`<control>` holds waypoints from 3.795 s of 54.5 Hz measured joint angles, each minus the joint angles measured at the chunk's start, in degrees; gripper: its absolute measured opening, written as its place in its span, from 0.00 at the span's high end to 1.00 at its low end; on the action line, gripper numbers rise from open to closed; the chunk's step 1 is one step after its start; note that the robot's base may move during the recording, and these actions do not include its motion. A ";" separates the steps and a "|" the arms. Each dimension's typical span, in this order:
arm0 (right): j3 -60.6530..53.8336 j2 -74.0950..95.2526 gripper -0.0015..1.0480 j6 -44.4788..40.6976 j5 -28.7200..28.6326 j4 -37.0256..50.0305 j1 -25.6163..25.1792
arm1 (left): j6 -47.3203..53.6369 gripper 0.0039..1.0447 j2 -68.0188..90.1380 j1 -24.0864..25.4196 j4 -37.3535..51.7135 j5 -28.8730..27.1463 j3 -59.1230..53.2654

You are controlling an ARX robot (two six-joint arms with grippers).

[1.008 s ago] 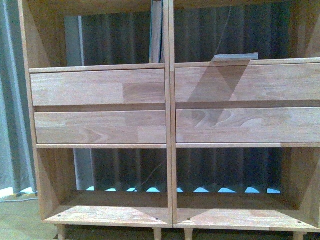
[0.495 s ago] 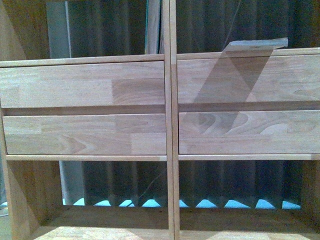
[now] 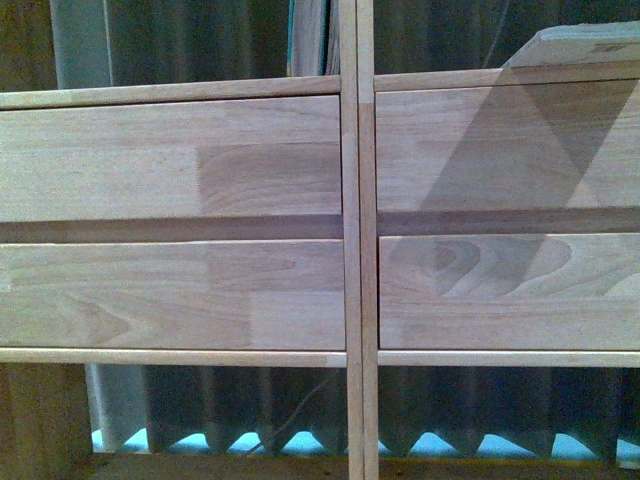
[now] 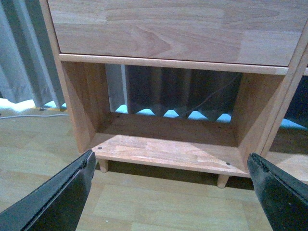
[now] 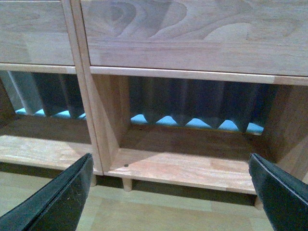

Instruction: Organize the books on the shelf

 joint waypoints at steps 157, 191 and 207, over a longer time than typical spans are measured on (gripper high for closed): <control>43.95 78.75 0.07 75.47 12.09 14.27 2.56 | -0.02 0.07 -0.02 0.00 -0.02 0.00 0.00; 56.37 91.89 0.17 78.79 12.00 13.16 1.70 | -0.02 0.07 -0.02 0.00 -0.02 0.02 0.00; 56.59 92.45 0.66 79.67 12.31 13.66 0.98 | -0.02 0.07 -0.02 0.00 -0.02 0.00 0.00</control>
